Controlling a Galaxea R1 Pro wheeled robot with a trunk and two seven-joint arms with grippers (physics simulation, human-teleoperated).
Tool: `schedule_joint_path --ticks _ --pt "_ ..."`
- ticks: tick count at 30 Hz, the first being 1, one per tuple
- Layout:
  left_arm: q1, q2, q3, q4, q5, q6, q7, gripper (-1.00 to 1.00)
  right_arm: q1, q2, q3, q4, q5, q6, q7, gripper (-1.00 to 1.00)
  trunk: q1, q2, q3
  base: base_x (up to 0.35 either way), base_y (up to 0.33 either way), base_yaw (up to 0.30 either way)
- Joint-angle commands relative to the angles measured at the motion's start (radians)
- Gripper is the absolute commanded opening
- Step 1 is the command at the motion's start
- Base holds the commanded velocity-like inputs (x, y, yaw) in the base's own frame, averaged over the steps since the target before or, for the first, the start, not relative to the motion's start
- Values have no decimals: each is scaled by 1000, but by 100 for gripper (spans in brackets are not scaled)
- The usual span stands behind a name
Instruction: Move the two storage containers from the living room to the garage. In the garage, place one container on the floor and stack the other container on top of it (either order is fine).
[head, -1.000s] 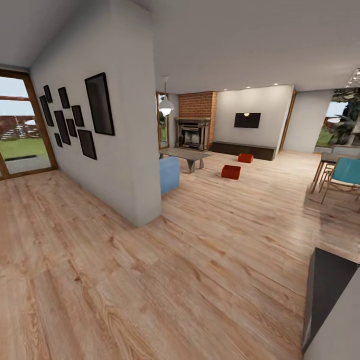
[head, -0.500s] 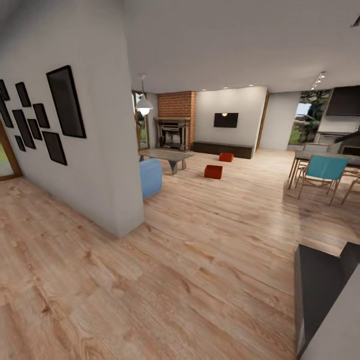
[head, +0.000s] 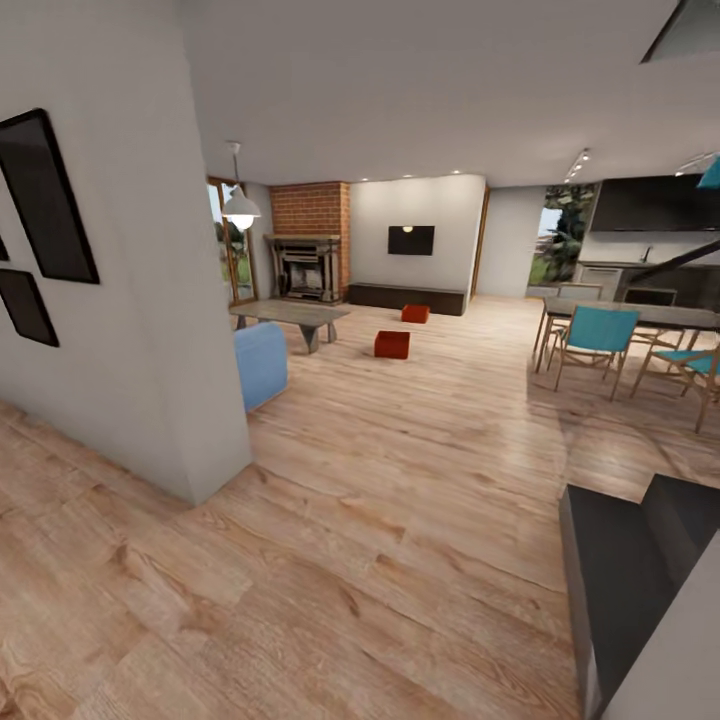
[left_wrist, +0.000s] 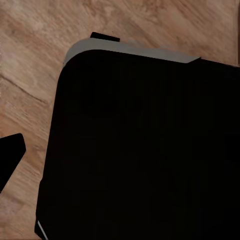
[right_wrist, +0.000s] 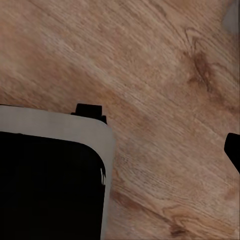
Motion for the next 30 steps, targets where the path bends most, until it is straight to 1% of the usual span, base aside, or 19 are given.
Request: schedule_joint_path --ticks 1,7,10,22,30 --pt "0 0 7 0 2 -3 0 100 -1 1 9 3 -8 -5 0 100 1 0 -1 325 97 -250" --pt "0 0 7 0 2 -3 1 100 -1 1 9 3 -8 -5 -1 100 1 0 -1 325 95 -247" --pt "0 0 7 0 2 -3 0 100 -1 1 9 3 -8 -5 0 100 1 0 -1 325 92 -116" --pt "0 -1 7 0 2 -3 0 100 -1 -3 10 3 -8 0 2 100 1 0 -1 325 23 -11" --pt "0 -1 7 0 2 -3 0 100 -1 2 17 3 -3 -2 0 100 1 0 -1 325 0 0"
